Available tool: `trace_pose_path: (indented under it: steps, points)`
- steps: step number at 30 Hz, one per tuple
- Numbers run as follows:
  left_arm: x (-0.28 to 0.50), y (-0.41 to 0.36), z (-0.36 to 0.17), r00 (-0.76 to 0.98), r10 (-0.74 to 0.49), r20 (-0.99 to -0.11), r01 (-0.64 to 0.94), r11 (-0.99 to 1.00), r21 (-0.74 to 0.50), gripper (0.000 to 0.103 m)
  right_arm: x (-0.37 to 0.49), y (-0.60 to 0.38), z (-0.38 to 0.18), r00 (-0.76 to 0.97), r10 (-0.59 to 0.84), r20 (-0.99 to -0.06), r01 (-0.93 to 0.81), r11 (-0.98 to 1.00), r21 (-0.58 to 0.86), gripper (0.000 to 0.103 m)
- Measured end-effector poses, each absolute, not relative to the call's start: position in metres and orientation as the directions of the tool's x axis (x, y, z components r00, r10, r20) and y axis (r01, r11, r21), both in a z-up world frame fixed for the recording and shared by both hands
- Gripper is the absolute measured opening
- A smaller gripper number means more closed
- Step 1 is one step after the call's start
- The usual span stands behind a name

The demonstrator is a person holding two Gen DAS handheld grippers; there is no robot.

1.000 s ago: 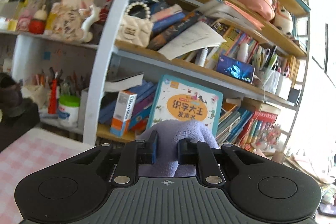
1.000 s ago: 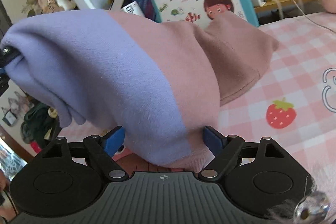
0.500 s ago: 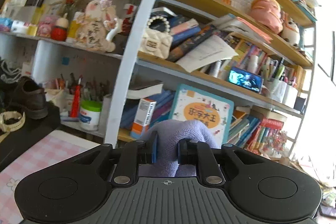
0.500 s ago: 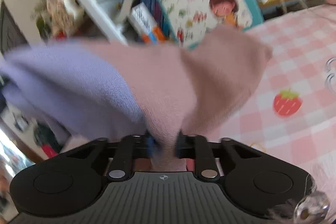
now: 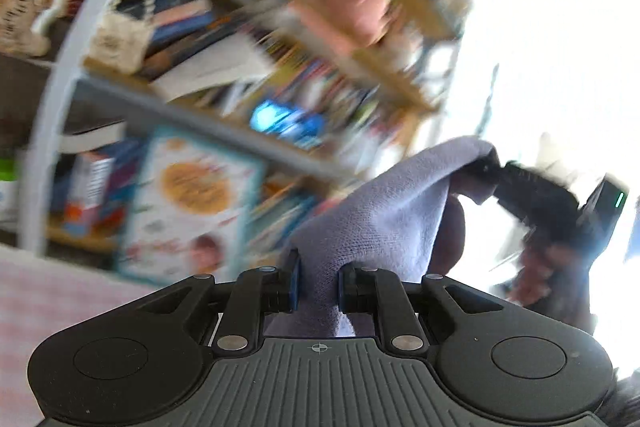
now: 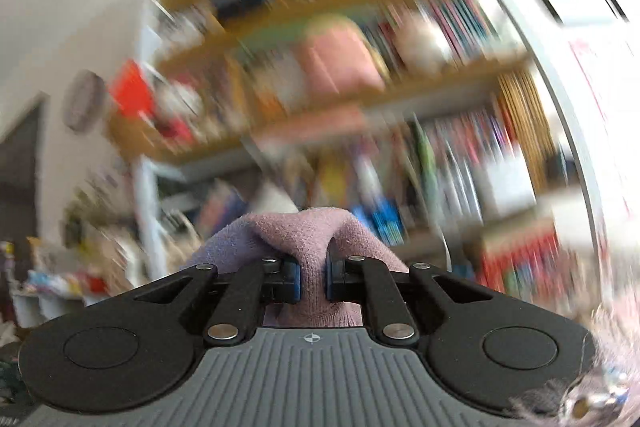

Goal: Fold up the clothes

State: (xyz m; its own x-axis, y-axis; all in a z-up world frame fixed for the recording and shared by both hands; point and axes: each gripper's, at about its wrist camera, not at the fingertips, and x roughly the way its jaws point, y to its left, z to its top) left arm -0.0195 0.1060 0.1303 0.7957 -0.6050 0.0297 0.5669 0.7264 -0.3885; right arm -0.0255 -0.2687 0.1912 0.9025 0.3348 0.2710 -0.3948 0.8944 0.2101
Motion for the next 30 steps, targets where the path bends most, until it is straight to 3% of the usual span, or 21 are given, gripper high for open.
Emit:
trace_pose_path:
  steps: [4,7,8,9,11,14,17,24,28,30]
  points:
    - [-0.024,0.131,0.135,0.733,-0.664,0.146,0.642,0.604,-0.472,0.018,-0.06,-0.286,0.205,0.852,0.401,0.338,-0.468,0.872,0.145,0.012]
    - [-0.018,0.132,0.127,0.803,-0.594,0.057,0.546,0.693,-0.471,0.025,-0.05,-0.285,0.192,0.886,0.397,0.238,-0.44,0.882,0.169,0.013]
    - [-0.014,0.13,0.121,0.842,-0.54,-0.015,0.473,0.75,-0.461,0.04,-0.038,-0.282,0.182,0.905,0.387,0.175,-0.415,0.892,0.177,0.014]
    - [-0.01,0.125,0.114,0.885,-0.452,-0.108,0.367,0.823,-0.432,0.068,-0.026,-0.279,0.172,0.921,0.374,0.106,-0.388,0.903,0.185,0.014]
    - [-0.006,0.112,0.098,0.935,-0.269,-0.23,0.193,0.932,-0.306,0.08,0.003,-0.276,0.14,0.94,0.337,-0.045,-0.32,0.922,0.218,0.014]
    - [-0.008,0.094,0.084,0.94,-0.132,-0.316,0.097,0.988,-0.124,0.081,0.033,-0.273,0.093,0.932,0.294,-0.212,-0.231,0.932,0.277,0.014]
    - [-0.015,0.076,0.081,0.916,-0.221,-0.334,0.198,0.975,-0.103,0.081,0.047,-0.273,0.057,0.914,0.272,-0.299,-0.171,0.931,0.323,0.017]
    - [-0.027,0.005,0.073,0.792,-0.507,-0.34,0.523,0.851,-0.051,0.087,0.05,-0.268,0.046,0.916,0.254,-0.31,-0.147,0.933,0.329,0.022]
    - [-0.024,-0.045,0.051,0.714,-0.558,-0.423,0.633,0.773,0.05,0.088,0.047,-0.272,0.044,0.916,0.244,-0.318,-0.139,0.937,0.32,0.029]
    - [-0.026,-0.065,0.042,0.698,-0.549,-0.459,0.662,0.74,0.121,0.088,0.046,-0.275,0.043,0.918,0.239,-0.315,-0.131,0.935,0.33,0.038]
